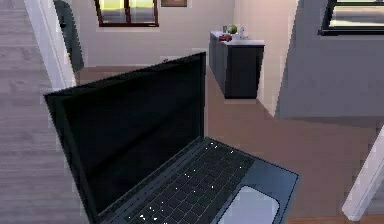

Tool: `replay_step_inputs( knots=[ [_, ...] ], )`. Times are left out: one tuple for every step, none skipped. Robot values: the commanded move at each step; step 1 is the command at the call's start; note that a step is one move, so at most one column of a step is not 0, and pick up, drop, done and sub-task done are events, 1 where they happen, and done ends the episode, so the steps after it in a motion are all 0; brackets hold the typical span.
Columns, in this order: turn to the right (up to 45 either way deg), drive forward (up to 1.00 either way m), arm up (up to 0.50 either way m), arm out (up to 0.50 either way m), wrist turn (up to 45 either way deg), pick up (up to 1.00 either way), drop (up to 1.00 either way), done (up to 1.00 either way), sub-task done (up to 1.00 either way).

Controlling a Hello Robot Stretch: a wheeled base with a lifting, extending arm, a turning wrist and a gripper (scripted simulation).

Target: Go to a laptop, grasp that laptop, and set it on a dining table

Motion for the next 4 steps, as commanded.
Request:
replay_step_inputs(
  knots=[
    [0.0, 0.25, 0.0, 0.0, 0.0, 0.0, 0.0, 0.0, 0.0],
    [45.0, 0.0, 0.0, 0.0, 0.0, 0.0, 0.0, 0.0, 0.0],
    [39.0, 0.0, 0.0, 0.0, 0.0, 0.0, 0.0, 0.0, 0.0],
    [3.0, 0.0, 0.0, 0.0, 0.0, 0.0, 0.0, 0.0, 0.0]
  ],
)
